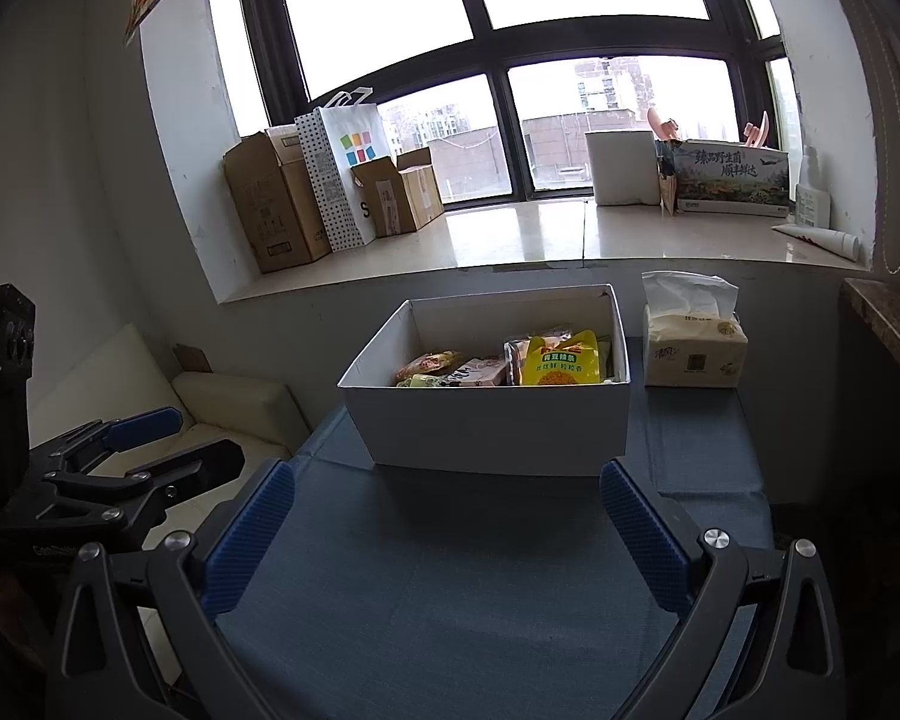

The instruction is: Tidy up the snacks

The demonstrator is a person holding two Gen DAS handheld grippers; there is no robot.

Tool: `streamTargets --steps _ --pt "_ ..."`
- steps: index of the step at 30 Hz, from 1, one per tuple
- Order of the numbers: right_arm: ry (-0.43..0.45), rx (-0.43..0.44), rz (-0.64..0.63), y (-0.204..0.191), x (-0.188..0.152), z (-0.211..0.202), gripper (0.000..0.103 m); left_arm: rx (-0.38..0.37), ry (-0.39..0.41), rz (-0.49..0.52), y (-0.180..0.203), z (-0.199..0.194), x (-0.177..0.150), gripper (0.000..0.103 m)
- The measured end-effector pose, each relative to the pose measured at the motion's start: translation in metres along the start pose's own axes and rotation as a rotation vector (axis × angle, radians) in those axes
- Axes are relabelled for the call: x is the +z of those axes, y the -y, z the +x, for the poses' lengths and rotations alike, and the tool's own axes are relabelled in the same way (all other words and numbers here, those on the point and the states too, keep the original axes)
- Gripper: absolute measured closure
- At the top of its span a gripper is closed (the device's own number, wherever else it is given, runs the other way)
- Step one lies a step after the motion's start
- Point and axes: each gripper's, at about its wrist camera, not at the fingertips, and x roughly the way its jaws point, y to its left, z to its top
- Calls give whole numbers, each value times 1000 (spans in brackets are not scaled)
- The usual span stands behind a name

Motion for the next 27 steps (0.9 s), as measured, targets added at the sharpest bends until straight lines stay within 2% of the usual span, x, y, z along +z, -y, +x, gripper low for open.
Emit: streamTargets --steps 27 --pt "-16 7 -4 -2 -4 3 0 -14 -18 -1 1 5 -4 0"
